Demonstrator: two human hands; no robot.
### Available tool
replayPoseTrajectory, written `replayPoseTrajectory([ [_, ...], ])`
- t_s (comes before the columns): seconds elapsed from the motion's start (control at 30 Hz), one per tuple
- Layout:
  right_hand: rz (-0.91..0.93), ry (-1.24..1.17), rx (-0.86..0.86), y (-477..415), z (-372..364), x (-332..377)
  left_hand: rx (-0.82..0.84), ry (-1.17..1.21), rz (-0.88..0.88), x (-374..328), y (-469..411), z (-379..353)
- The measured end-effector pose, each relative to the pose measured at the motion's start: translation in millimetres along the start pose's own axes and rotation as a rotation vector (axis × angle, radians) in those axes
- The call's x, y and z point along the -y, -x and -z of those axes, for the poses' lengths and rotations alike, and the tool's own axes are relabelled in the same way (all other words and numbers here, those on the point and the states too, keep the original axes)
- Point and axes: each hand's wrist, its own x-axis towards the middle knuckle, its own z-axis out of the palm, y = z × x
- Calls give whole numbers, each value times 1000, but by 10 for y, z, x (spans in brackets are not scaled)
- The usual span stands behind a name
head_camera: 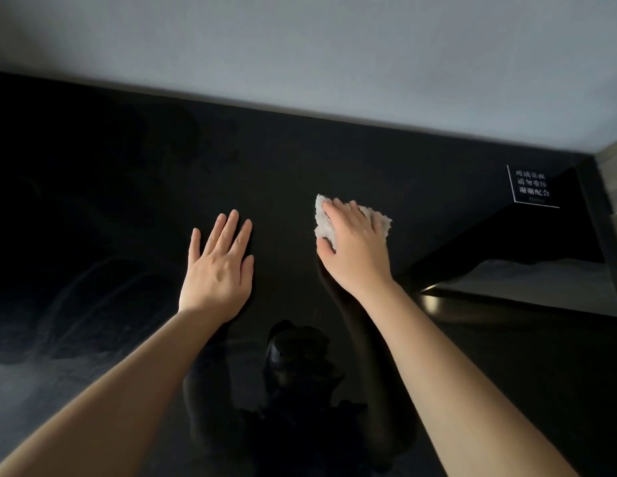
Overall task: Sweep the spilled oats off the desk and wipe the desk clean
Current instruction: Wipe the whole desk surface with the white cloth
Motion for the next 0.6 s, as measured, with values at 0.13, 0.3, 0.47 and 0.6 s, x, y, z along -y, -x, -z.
replayPoseTrajectory([
  [0.13,-110,285,-66,7,168,-288,-4,6,3,3,-6,5],
  [0.3,-246,50,-57,-110,35,-233,-20,16,2,4,-7,-3],
  [0.47,86,-85,39,194,-11,306,-20,23,0,3,-4,10],
  [0.6,80,-106,10,635,25,-11,-11,17,-3,11,2,23],
])
